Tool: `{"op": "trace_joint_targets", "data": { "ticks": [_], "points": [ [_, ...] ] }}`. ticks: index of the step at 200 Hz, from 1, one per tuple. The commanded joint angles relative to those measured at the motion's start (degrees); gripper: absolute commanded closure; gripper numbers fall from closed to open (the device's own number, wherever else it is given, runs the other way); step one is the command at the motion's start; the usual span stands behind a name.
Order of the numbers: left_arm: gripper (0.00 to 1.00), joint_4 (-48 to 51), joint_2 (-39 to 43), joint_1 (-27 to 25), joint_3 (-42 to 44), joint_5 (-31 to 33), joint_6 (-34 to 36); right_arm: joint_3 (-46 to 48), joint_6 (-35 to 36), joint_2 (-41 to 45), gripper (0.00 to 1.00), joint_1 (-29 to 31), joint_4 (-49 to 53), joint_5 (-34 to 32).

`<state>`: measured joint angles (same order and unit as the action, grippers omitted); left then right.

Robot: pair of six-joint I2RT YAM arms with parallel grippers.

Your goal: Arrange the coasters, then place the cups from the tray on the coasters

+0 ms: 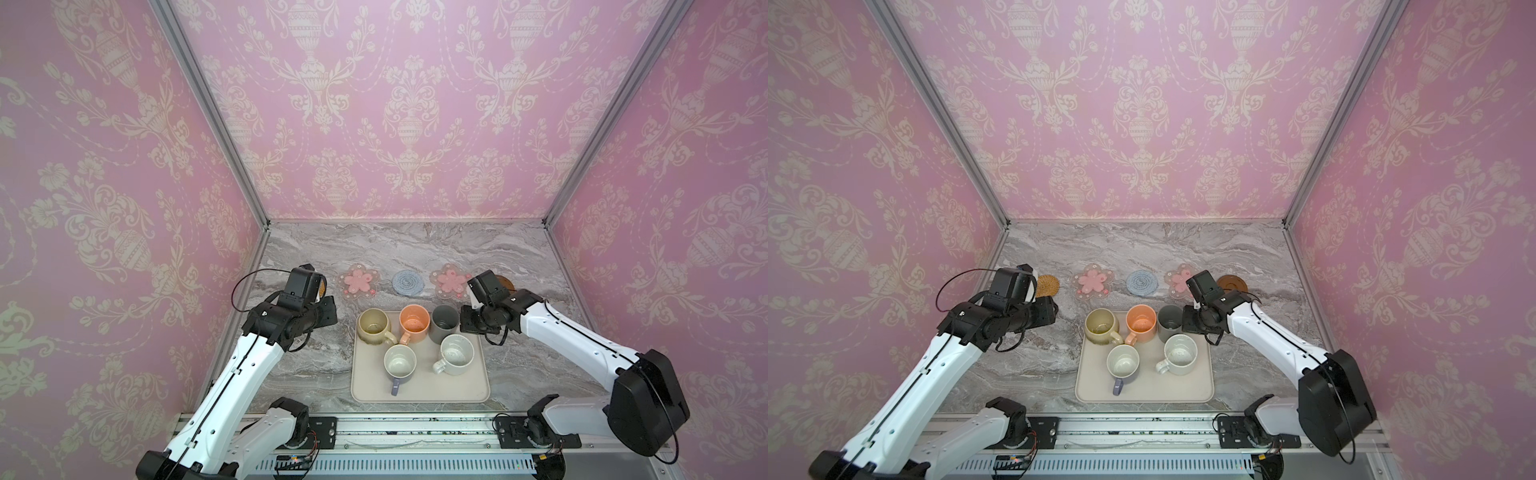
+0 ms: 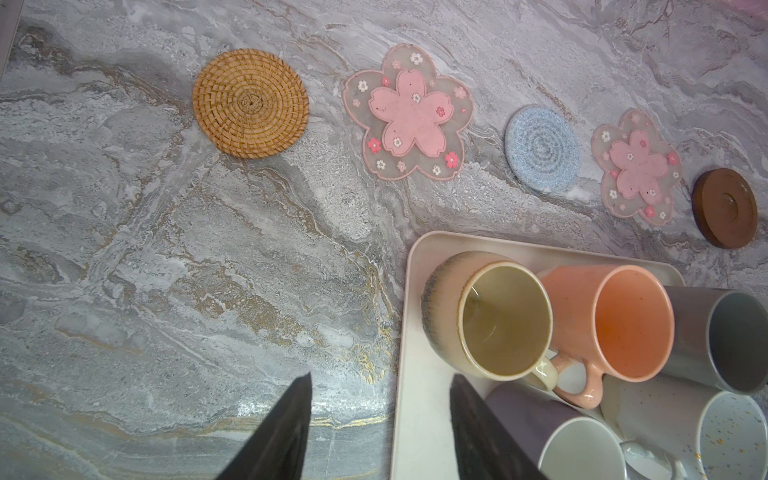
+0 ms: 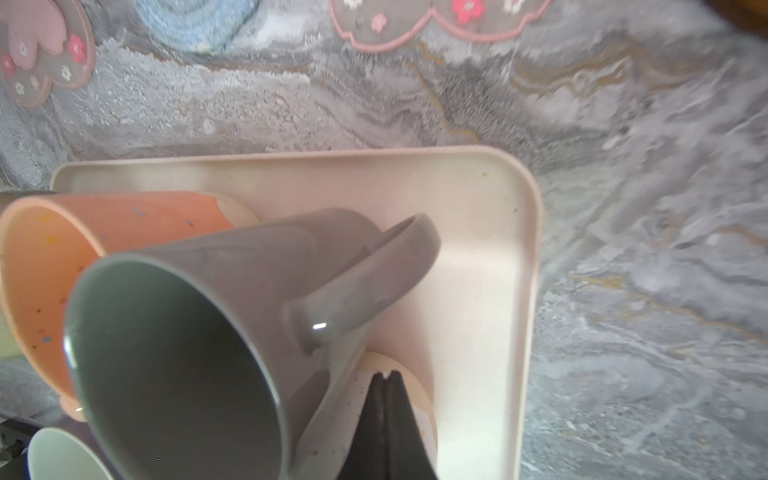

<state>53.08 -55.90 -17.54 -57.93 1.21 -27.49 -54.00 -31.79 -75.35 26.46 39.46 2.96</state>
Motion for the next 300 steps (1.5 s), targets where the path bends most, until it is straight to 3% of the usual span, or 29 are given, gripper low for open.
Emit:
{"op": "trace_joint_targets", "data": {
  "ticks": [1, 35, 77, 125, 244, 300],
  "points": [
    [0.44, 1.8, 0.6, -0.3, -0.4, -0.6, -0.5, -3.5, 3.3, 2.1, 0.93, -3.1, 3.8, -4.0],
    [0.44, 0.9, 0.4, -0.3, 0.1, -0.8, -1.1, -8.3, 6.0, -1.5, 0.85, -5.5, 0.1, 0.8],
    [0.44, 1.1, 0.8, -0.3, 0.9, -0.4, -1.4, -18.5, 8.3, -10.9, 0.83, -5.4, 0.5, 2.8],
    [0.43, 1.9, 1.5, -0.3, 1.9, 1.1, -1.1, -19.1, 10.7, -16.1, 0.79, -5.4, 2.8, 2.4],
    [0.43, -0.8, -0.5, -0.3, 2.1, -1.2, -1.5, -5.6, 10.1, -9.7, 0.78, -4.4, 2.9, 3.3],
    [0.43, 0.4, 0.8, -0.3, 2.4, -0.9, -1.0, -6.8, 13.9, -3.9, 0.62, -4.5, 6.9, 0.8]
  ]
}}
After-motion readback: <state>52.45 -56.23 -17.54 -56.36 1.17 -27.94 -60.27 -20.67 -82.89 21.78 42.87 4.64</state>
